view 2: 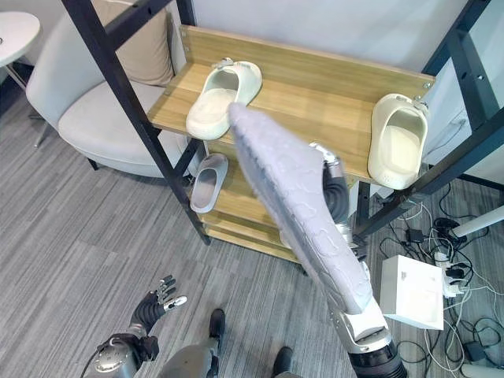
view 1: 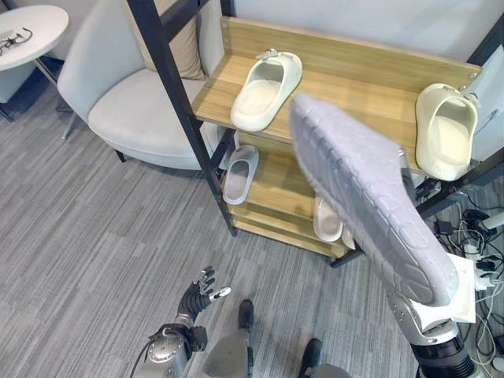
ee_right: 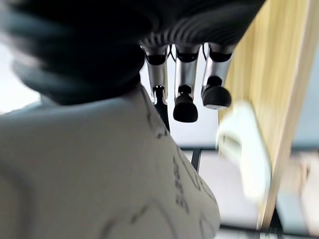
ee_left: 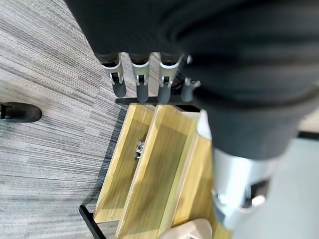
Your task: Arrange the slippers neatly on the shoe rack.
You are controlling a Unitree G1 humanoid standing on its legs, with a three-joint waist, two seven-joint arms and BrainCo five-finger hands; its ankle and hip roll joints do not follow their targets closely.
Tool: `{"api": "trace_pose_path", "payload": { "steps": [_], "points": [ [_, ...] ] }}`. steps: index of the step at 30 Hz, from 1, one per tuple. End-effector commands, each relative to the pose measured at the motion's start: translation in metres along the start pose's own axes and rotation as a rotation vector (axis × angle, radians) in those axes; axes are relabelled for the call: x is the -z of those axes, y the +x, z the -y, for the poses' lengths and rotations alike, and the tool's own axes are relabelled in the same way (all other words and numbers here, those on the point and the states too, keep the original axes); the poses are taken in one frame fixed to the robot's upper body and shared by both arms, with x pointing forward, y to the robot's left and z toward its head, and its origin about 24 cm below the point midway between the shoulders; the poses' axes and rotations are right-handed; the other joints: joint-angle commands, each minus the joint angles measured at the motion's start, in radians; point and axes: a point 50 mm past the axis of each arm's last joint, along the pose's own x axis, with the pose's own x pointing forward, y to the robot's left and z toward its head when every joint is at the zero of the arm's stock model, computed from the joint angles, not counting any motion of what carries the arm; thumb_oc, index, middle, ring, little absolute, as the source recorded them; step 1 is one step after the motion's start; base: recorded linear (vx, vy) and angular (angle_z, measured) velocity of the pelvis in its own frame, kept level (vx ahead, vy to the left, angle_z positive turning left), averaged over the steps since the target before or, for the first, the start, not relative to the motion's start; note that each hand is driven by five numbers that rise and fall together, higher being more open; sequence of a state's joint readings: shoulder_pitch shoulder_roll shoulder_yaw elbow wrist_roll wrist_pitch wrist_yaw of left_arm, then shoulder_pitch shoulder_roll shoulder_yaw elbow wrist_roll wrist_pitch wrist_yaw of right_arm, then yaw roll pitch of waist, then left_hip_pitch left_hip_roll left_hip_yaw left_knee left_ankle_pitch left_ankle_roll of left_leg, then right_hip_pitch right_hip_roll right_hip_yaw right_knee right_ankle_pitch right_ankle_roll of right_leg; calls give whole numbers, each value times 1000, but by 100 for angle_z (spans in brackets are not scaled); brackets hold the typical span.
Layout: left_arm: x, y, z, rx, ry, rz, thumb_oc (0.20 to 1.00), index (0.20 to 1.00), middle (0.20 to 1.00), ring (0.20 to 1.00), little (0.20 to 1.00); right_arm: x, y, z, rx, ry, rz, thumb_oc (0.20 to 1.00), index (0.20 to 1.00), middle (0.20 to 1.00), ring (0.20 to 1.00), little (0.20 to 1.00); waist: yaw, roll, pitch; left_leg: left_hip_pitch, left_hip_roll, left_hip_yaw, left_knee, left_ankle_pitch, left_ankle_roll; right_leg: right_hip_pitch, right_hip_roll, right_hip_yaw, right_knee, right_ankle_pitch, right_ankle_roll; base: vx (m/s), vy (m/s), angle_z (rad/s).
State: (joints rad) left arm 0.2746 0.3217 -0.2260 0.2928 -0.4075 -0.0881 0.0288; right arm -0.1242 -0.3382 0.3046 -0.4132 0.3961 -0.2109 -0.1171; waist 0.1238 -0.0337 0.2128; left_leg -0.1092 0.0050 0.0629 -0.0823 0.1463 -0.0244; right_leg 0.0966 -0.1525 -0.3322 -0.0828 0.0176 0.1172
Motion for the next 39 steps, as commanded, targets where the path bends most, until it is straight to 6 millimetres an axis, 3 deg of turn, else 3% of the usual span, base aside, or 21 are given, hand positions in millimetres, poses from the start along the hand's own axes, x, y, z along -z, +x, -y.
{"api": "trace_pose_path", "payload": {
  "steps": [1,5,9,10,12,13,14,15,16,19,23,30,39],
  "points": [
    [-24,8,-3,9,54,116,1000,1000,1000,1000,1000,-5,13,-14,-156,17,62,200,200,200,200,200,44,-11,-3,92,55,-39,19,-164,-31,-19,-53,-41,25,-27,50,-38,-18,10],
    [-29,8,-3,8,57,144,1000,1000,1000,1000,1000,10,18,-25,-217,-81,12,200,200,200,200,200,74,-9,31,64,59,-68,35,-159,-35,-38,-57,-70,63,-42,45,-104,-39,28],
    [-52,20,4,18,74,232,1000,1000,1000,1000,1000,31,29,-22,-180,-272,-34,200,200,200,200,200,101,11,136,-65,56,-107,173,-175,-38,-145,-92,-84,200,-69,35,-298,-31,31],
    [-72,28,14,37,64,306,1000,1000,1000,1000,1000,40,42,-13,-133,-464,-38,200,200,200,200,200,112,30,190,-165,42,-123,276,-189,-40,-223,-120,-79,280,-74,29,-448,25,41],
    [-90,33,24,45,47,379,1000,1000,1000,1000,1000,40,57,6,-29,-681,-12,200,200,200,200,200,117,52,210,-256,28,-138,362,-206,-33,-304,-141,-76,369,-97,20,-265,64,27],
    [-91,33,24,45,47,380,1000,1000,1000,1000,1000,40,58,6,-29,-682,-11,200,200,200,200,200,117,52,207,-264,27,-138,367,-208,-33,-311,-142,-75,374,-99,20,-48,50,27],
    [-103,36,30,49,38,433,1000,1000,1000,1000,1000,37,71,26,86,-841,14,200,200,200,200,200,123,65,208,-307,27,-150,423,-248,-35,-353,-150,-64,443,-149,23,-64,49,32],
    [-104,36,30,50,39,436,1000,1000,1000,1000,1000,37,72,27,89,-843,18,200,200,200,200,200,124,65,210,-324,23,-148,423,-223,-29,-366,-155,-72,440,-126,15,-3,33,33],
    [-111,37,35,64,36,465,1000,1000,1000,1000,1000,34,80,36,159,-913,42,200,200,200,200,200,130,71,207,-343,26,-158,457,-260,-32,-386,-157,-60,485,-171,21,-43,32,20],
    [-131,36,42,101,50,543,1000,1000,1000,1000,1000,11,112,62,336,-1033,120,200,200,200,200,200,147,81,217,-422,26,-174,526,-280,-29,-460,-166,-52,564,-209,12,-19,18,11],
    [-139,31,49,169,52,583,1000,1000,1000,1000,1000,-20,131,86,490,-1163,213,200,200,200,200,200,160,95,231,-503,18,-191,601,-307,-17,-542,-175,-41,650,-254,0,6,20,7],
    [-137,19,55,282,117,583,1000,1000,1000,1000,1000,-65,141,131,645,-1401,250,200,200,200,200,200,167,99,225,-611,0,-218,682,-348,-12,-634,-193,-35,746,-318,-9,79,-7,13],
    [-134,15,54,284,110,580,1000,1000,1000,1000,1000,-83,139,159,724,-1557,200,200,200,200,200,200,162,107,214,-688,-20,-225,700,-369,-4,-715,-215,-33,788,-341,-9,62,5,7]
  ]
}}
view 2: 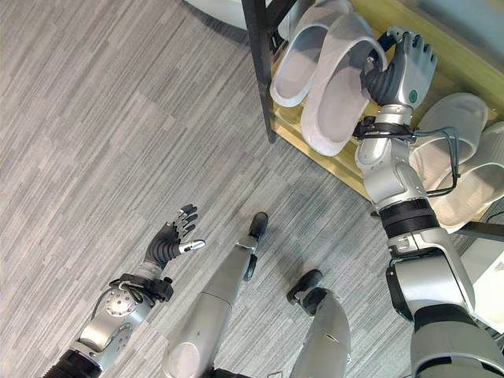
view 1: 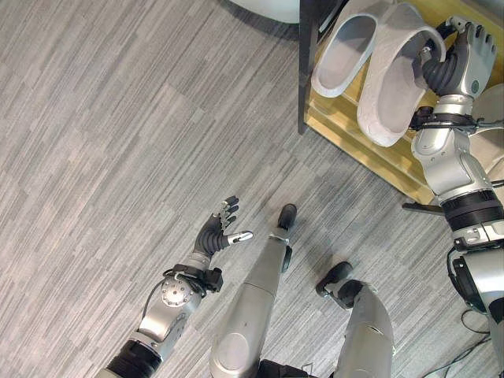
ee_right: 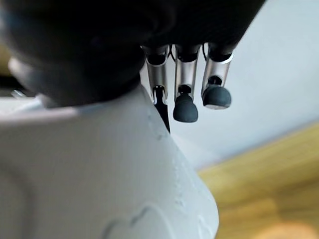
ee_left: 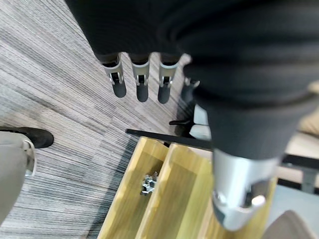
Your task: Arrange the slippers neatly on the shoe rack.
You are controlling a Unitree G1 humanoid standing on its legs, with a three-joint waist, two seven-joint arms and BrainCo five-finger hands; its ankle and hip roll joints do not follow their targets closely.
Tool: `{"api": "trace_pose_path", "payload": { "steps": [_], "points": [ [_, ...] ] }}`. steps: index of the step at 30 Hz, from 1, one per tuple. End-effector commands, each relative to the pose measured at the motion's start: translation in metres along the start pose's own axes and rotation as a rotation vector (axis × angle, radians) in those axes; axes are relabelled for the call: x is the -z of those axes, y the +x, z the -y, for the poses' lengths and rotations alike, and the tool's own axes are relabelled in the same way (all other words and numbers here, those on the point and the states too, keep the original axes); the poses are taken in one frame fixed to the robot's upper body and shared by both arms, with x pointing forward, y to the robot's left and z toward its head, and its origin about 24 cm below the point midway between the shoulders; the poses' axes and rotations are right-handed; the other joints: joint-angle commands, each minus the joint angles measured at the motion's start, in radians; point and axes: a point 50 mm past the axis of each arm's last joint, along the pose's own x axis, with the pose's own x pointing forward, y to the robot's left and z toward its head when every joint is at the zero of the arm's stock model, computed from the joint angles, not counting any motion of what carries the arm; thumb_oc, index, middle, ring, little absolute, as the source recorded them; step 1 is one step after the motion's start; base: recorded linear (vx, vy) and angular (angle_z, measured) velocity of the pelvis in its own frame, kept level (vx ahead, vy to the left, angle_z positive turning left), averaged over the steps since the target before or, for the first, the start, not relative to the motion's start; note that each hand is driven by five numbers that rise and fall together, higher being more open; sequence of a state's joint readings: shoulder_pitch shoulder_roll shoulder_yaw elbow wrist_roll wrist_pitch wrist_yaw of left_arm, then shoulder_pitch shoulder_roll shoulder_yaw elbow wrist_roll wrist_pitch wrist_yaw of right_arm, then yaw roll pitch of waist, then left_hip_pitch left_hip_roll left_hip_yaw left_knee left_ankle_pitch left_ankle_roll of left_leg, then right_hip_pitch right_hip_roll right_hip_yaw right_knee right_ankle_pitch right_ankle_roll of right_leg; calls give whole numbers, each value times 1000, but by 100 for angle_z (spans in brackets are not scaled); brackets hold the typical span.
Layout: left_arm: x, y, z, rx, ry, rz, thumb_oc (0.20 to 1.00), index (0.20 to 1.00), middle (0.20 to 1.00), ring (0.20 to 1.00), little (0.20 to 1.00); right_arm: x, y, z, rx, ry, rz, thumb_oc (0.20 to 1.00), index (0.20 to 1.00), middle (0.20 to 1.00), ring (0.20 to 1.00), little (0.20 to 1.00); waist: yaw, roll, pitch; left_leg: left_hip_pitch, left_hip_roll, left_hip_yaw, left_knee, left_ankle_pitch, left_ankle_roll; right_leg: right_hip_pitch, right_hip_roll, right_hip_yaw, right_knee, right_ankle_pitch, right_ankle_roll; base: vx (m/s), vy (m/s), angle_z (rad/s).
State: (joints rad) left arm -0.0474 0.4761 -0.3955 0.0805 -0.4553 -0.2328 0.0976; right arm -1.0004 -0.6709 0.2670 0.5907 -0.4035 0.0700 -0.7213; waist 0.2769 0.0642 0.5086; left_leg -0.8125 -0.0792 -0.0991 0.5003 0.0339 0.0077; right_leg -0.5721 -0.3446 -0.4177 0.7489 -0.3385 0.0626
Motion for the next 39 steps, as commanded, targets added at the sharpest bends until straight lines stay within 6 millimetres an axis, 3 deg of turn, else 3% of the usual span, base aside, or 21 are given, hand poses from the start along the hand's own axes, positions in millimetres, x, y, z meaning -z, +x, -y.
{"api": "trace_pose_path", "payload": {
  "steps": [1,7,8,12,21,23,27,30,35,39],
  "points": [
    [-2,-8,10,30,-36,40,1000,1000,1000,1000,1000,3,14,19,92,-91,74,200,200,200,200,200,9,9,-83,9,65,-63,119,-258,-35,-53,-25,54,-42,15,46,28,18,6],
    [-2,-7,8,5,-33,46,1000,1000,1000,1000,1000,11,17,14,103,-159,12,200,200,200,200,200,8,15,-89,-6,62,-62,115,-258,-36,-73,-32,58,-33,11,44,18,1,3],
    [-3,-6,8,4,-33,47,1000,1000,1000,1000,1000,11,18,13,103,-176,8,1000,1000,1000,1000,1000,8,17,-88,-5,62,-61,114,-257,-37,-76,-32,59,-31,12,44,0,0,0],
    [-4,-4,8,-1,-37,57,1000,1000,1000,1000,1000,18,18,5,57,-250,-31,1000,1000,1000,1000,1000,5,19,-86,5,64,-56,107,-254,-40,-71,-30,62,-34,14,43,0,0,0],
    [-3,-1,4,-16,-39,45,1000,1000,1000,1000,1000,18,13,-12,-18,-134,-130,1000,1000,1000,1000,1000,-2,9,-78,58,72,-46,72,-245,-47,-19,-16,67,-75,35,45,-2,2,-1],
    [0,-1,4,-25,-39,33,1000,1000,1000,1000,1000,12,8,-18,-20,-31,-157,1000,1000,1000,1000,1000,-6,8,-73,75,74,-42,62,-242,-46,-4,-15,66,-87,43,48,-2,19,-7],
    [4,3,1,-51,-39,14,1000,1000,1000,1000,1000,-5,-24,-43,-68,289,-259,1000,1000,1000,1000,1000,-22,5,-67,115,73,-39,46,-243,-41,35,-5,71,-112,52,49,18,32,-5],
    [5,6,-1,-66,-32,3,1000,1000,1000,1000,1000,1,-37,-55,-83,532,-458,1000,1000,1000,1000,1000,-21,-2,-63,118,73,-38,46,-245,-40,38,-4,70,-117,56,51,2,6,-2],
    [13,2,-3,-77,-14,-35,1000,1000,1000,1000,1000,21,-45,-64,-68,697,-683,1000,1000,1000,1000,1000,-7,-2,-58,105,70,-36,44,-243,-42,36,-6,62,-117,58,52,0,0,0],
    [16,1,-2,-83,-18,-46,1000,1000,1000,1000,1000,27,-43,-61,-57,709,-701,1000,1000,1000,1000,1000,-1,-2,-56,98,69,-37,42,-241,-43,33,-8,56,-116,58,54,9,-7,4]
  ]
}}
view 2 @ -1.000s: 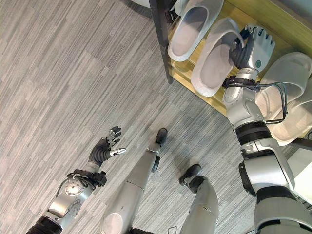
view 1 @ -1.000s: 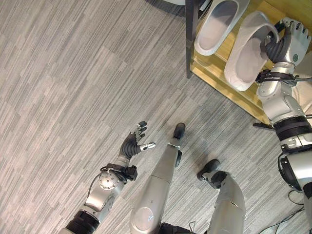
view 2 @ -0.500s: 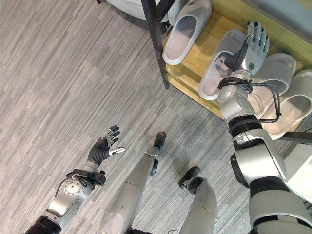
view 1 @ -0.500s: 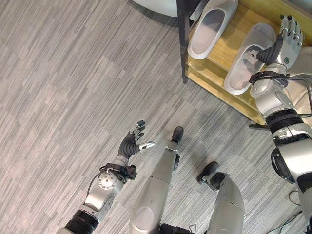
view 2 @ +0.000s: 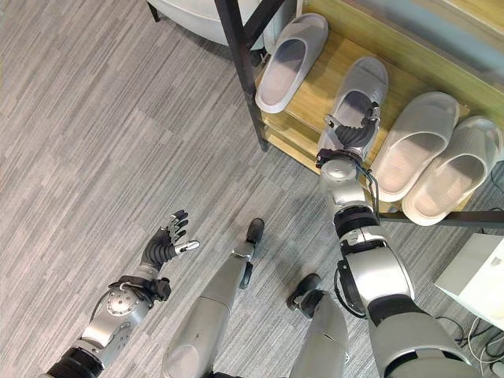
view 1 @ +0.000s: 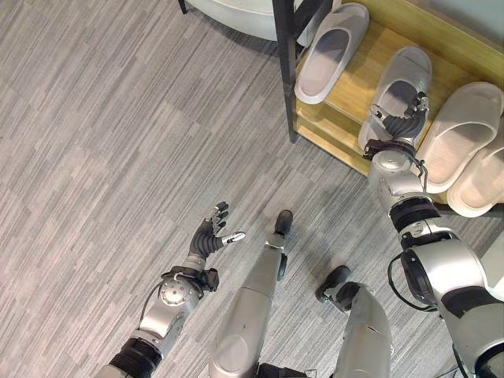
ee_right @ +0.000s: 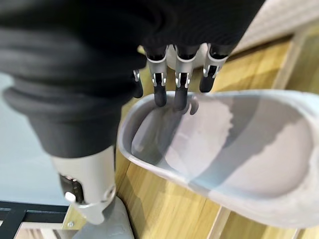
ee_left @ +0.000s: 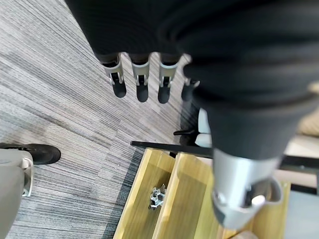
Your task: Arrange the slippers neatly on the shoe rack.
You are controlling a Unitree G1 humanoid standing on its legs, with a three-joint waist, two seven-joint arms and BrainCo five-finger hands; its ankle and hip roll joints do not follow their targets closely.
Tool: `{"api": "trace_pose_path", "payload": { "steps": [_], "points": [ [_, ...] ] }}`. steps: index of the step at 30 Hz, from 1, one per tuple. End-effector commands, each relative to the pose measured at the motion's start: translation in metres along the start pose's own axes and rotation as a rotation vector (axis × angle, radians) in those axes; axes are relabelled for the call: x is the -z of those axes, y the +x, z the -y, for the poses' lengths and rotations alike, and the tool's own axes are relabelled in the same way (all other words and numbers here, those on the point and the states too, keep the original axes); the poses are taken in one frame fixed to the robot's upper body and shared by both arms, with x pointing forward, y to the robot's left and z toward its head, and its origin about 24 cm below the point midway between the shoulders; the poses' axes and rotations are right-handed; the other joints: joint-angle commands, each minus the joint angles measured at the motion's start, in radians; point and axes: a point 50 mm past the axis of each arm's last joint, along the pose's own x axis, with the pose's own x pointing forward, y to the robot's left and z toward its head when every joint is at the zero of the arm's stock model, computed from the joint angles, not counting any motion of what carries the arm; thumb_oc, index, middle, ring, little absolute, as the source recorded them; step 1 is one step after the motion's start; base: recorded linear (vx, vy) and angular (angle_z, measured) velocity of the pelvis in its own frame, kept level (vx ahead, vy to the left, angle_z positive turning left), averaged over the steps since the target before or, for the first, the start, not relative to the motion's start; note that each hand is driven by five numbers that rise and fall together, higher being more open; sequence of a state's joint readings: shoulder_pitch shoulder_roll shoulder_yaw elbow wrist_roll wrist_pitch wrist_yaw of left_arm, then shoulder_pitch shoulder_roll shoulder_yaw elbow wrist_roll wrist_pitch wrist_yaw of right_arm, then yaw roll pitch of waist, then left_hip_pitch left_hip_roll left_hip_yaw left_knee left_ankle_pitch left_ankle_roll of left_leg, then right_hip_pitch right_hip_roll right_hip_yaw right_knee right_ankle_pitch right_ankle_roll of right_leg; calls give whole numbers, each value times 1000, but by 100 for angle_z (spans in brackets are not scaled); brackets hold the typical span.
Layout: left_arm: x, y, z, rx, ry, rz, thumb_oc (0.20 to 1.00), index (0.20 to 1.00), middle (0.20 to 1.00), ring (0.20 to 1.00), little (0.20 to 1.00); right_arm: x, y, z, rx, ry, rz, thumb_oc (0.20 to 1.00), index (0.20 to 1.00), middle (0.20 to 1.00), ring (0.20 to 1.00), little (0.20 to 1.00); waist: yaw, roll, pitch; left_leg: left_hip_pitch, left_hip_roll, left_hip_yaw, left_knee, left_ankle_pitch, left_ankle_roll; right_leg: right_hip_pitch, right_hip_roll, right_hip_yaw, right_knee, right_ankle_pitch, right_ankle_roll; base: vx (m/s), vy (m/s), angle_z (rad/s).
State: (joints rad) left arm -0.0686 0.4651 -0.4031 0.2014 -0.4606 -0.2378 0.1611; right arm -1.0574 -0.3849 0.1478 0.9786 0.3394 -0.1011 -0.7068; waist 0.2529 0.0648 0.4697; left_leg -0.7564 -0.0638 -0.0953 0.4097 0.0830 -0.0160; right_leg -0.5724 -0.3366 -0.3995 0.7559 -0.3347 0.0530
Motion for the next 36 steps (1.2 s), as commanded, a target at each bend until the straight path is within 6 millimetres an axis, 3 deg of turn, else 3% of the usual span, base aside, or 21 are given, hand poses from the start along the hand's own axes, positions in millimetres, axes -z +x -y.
{"api": "trace_pose_path", "payload": {
  "steps": [1,6,7,8,13,18,23,30,33,35,36],
  "points": [
    [-5,0,11,24,-38,37,1000,1000,1000,1000,1000,-13,10,14,17,49,60,1000,1000,1000,1000,1000,24,-3,-16,41,54,-42,131,-290,-19,32,-15,37,-123,55,64,20,-16,8],
    [-7,4,16,38,-35,46,1000,1000,1000,1000,1000,-7,8,9,-20,152,-6,1000,1000,1000,1000,1000,27,-4,-12,34,52,-39,126,-287,-20,24,-16,34,-124,57,65,6,4,1],
    [-25,44,31,-7,-34,81,1000,1000,1000,1000,1000,-6,-15,-26,-132,252,-44,1000,1000,1000,1000,1000,-6,-18,-12,33,56,-36,127,-289,-20,19,-11,39,-125,59,63,15,31,0],
    [-28,50,35,-4,-24,89,1000,1000,1000,1000,1000,-5,-15,-29,-133,288,-81,1000,1000,1000,1000,1000,-9,-21,-12,31,56,-36,129,-290,-19,20,-11,39,-126,59,63,20,25,3],
    [-29,59,37,-4,-23,70,1000,1000,1000,1000,1000,-15,-21,-47,-203,451,-153,1000,1000,1000,1000,1000,-4,-24,-8,24,56,-41,128,-287,-23,22,-11,28,-129,62,65,13,-16,-3],
    [-31,64,38,-4,-40,64,1000,1000,1000,1000,1000,-25,-24,-60,-294,477,-153,1000,1000,1000,1000,1000,5,-26,-1,19,51,-49,124,-280,-27,25,-14,17,-126,63,68,5,-14,6],
    [-23,61,36,-4,-47,40,1000,1000,1000,1000,1000,-32,-17,-56,-295,443,-125,1000,1000,1000,1000,1000,21,-26,6,16,44,-58,118,-271,-30,32,-19,1,-122,64,68,7,-19,11],
    [-14,51,30,1,-67,10,1000,1000,1000,1000,1000,-38,1,-34,-226,461,-93,1000,1000,1000,1000,1000,34,-20,11,16,42,-61,117,-269,-31,28,-23,-4,-113,65,69,-8,0,7],
    [-12,49,29,5,-66,6,1000,1000,1000,1000,1000,-38,-3,-36,-253,454,-69,1000,1000,1000,1000,1000,29,-22,11,24,45,-57,114,-269,-31,30,-22,0,-114,67,68,0,0,0],
    [-25,54,26,-1,-60,54,1000,1000,1000,1000,1000,-45,-25,-47,-396,358,82,1000,1000,1000,1000,1000,0,-33,10,60,58,-41,98,-264,-32,44,-14,19,-131,77,65,-29,48,-3],
    [-25,54,26,-1,-60,53,1000,1000,1000,1000,1000,-45,-25,-47,-395,357,82,1000,1000,1000,1000,1000,0,-33,10,62,58,-41,97,-263,-32,45,-13,20,-131,77,65,-36,41,-14]
  ]
}}
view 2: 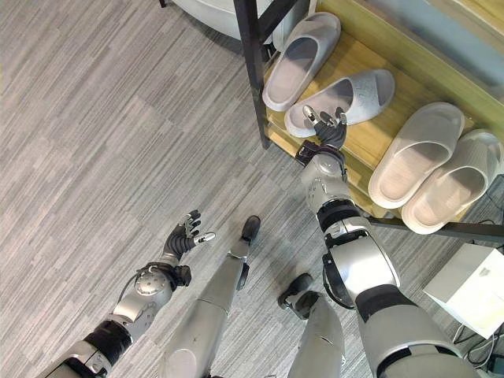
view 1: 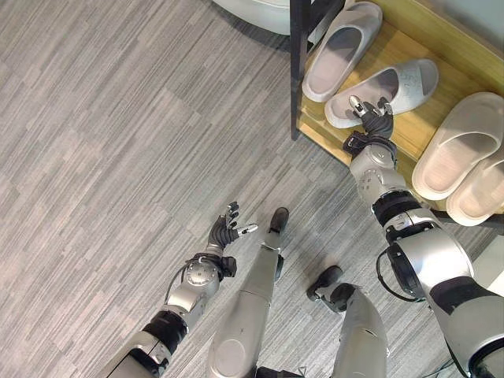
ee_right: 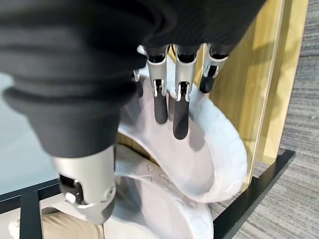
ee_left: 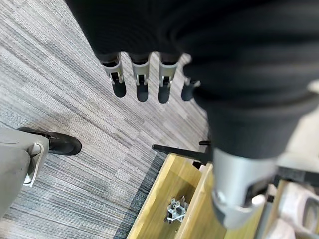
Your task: Arrange the slippers neatly on the shoe rack.
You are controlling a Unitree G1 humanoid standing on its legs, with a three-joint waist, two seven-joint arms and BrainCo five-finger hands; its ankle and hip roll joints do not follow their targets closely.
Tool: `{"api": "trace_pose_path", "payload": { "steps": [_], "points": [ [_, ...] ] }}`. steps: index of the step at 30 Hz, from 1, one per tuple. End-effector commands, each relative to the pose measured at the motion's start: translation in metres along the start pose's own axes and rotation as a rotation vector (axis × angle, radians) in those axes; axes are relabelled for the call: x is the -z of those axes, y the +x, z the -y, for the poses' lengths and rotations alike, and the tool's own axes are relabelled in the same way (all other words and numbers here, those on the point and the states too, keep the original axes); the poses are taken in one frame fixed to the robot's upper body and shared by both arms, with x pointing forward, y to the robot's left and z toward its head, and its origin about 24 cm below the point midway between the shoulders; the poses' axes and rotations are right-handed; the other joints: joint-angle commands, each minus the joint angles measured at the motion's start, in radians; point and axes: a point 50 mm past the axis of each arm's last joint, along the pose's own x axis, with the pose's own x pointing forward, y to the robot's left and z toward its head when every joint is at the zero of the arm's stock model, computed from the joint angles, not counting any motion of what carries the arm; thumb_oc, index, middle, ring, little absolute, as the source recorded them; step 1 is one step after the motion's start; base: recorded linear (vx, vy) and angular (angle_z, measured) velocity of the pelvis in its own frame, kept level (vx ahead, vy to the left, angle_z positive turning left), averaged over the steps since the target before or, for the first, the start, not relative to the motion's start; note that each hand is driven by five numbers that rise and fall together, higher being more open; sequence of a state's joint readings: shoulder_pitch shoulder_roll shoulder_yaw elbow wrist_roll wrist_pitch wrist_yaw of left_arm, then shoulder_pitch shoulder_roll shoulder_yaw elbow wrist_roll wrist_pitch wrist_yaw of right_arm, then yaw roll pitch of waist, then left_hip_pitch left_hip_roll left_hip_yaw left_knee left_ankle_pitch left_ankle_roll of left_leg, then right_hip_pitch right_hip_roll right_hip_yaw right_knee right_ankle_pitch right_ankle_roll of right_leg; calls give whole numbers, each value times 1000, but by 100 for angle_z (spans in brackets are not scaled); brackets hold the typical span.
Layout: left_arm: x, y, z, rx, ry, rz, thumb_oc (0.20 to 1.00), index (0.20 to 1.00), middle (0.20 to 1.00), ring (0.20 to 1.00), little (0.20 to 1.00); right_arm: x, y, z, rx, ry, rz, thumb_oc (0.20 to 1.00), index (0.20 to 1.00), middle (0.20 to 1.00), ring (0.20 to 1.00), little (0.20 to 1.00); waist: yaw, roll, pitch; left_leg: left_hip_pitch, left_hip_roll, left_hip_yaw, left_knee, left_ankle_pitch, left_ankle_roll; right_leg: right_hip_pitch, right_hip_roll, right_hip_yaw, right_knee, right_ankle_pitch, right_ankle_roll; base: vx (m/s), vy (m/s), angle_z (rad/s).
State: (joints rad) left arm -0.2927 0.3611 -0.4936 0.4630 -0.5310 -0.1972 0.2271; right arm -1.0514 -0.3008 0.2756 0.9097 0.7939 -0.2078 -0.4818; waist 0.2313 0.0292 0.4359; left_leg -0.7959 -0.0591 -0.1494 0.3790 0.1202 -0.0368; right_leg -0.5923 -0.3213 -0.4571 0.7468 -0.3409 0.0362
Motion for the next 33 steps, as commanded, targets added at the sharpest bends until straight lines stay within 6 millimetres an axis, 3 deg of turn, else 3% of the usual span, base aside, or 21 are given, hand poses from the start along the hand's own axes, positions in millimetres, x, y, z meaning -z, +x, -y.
{"api": "trace_pose_path", "payload": {
  "steps": [1,2,3,4,5,6,7,9,17,24,33],
  "points": [
    [-42,12,7,37,-20,168,1000,1000,1000,1000,1000,-42,-3,-19,-145,-114,227,1000,1000,1000,1000,1000,14,0,45,108,56,16,123,-299,-11,70,-28,80,-128,86,81,-42,24,-27],
    [-67,20,7,30,-11,258,1000,1000,1000,1000,1000,-43,-14,-26,-228,-144,278,1000,1000,1000,1000,1000,-9,-6,45,124,62,28,108,-293,-11,75,-24,87,-144,94,80,-43,23,-24],
    [-67,20,7,30,-11,258,1000,1000,1000,1000,1000,-43,-14,-26,-228,-144,278,1000,1000,1000,1000,1000,-9,-6,46,126,62,28,107,-292,-11,76,-24,88,-145,95,80,-74,26,-29],
    [-95,29,9,30,-10,342,1000,1000,1000,1000,1000,-34,-26,-34,-356,-50,241,1000,1000,1000,1000,1000,-28,-10,48,134,68,37,96,-286,-13,78,-21,95,-162,107,81,-43,9,-27],
    [-95,29,9,30,-11,343,1000,1000,1000,1000,1000,-34,-26,-34,-357,-49,241,1000,1000,1000,1000,1000,-28,-10,49,135,68,37,95,-285,-13,79,-21,95,-162,107,81,-51,-19,-34],
    [-106,11,14,101,-5,433,1000,1000,1000,1000,1000,-35,-24,-23,-356,-24,239,1000,1000,1000,1000,1000,-20,-4,51,137,65,35,90,-282,-13,83,-24,89,-165,109,82,-32,-82,-32],
    [-78,-10,7,151,-46,361,1000,1000,1000,1000,1000,-24,-29,-12,-435,22,184,1000,1000,1000,1000,1000,-9,-4,54,151,67,37,74,-274,-17,93,-21,91,-181,113,85,-32,-82,-15],
    [-76,-14,4,152,-26,356,1000,1000,1000,1000,1000,-21,-30,-7,-441,17,178,1000,1000,1000,1000,1000,-7,-6,53,154,68,41,71,-274,-18,92,-21,94,-183,118,85,-21,-22,0],
    [-87,-13,4,120,-13,412,1000,1000,1000,1000,1000,-27,-26,3,-370,52,212,1000,1000,1000,1000,1000,-14,-13,52,161,74,56,63,-275,-14,87,-19,101,-199,132,88,-3,4,-3],
    [-75,-17,1,98,12,379,1000,1000,1000,1000,1000,-37,-6,18,-189,66,218,1000,1000,1000,1000,1000,-6,-4,52,156,70,58,60,-277,-11,83,-21,103,-196,132,89,0,0,0],
    [-90,-12,6,95,17,435,1000,1000,1000,1000,1000,-55,14,28,-22,99,208,1000,1000,1000,1000,1000,4,0,57,142,70,57,61,-276,-13,76,-20,99,-191,129,90,0,0,0]
  ]
}}
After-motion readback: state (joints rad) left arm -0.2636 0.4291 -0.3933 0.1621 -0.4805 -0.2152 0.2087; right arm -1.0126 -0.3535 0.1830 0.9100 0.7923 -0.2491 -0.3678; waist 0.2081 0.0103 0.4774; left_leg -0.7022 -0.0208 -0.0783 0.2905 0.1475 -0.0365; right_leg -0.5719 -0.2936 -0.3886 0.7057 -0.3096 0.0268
